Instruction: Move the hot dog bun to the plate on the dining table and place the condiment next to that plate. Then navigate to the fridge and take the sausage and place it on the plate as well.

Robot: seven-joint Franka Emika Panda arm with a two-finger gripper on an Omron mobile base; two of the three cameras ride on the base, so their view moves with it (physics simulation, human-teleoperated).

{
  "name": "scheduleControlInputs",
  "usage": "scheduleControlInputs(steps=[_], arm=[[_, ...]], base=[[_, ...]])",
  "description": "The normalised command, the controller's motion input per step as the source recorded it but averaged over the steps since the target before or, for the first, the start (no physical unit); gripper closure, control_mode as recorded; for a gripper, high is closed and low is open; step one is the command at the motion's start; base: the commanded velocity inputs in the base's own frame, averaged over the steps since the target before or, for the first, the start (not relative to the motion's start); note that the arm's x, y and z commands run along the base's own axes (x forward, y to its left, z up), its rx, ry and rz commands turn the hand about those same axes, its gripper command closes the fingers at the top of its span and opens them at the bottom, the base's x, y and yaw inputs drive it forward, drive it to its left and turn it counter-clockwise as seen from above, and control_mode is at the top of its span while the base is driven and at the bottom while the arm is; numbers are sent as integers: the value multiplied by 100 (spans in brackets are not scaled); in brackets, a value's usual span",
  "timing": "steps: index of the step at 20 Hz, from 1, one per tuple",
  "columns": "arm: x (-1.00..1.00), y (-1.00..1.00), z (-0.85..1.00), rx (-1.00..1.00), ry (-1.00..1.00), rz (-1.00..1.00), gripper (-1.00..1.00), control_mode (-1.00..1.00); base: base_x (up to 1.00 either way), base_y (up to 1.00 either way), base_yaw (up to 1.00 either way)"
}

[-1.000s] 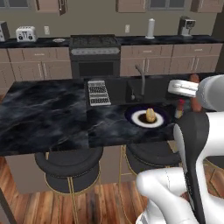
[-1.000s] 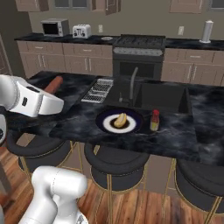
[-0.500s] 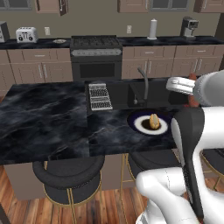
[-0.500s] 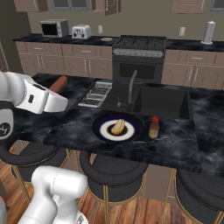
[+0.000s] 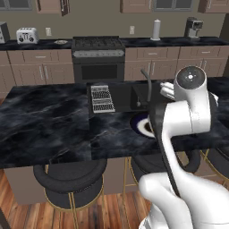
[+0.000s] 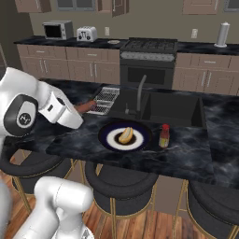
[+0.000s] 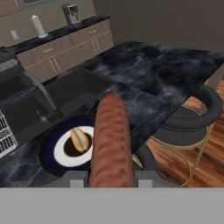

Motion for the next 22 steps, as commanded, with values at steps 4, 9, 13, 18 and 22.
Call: scheduleControlInputs(steps=[4, 9, 13, 18, 22], arm=[[44, 0, -51, 12, 13, -29, 100, -100], [56, -10, -41, 24, 18, -4, 100, -100], [44, -24, -46, 8, 10, 2, 100, -100], [33, -15, -30, 0, 16, 1, 100, -100], [40, -1, -24, 4, 5, 0, 100, -100]], base=[[0, 0, 0], [0, 0, 0], [0, 0, 0], [0, 0, 0], [0, 0, 0]])
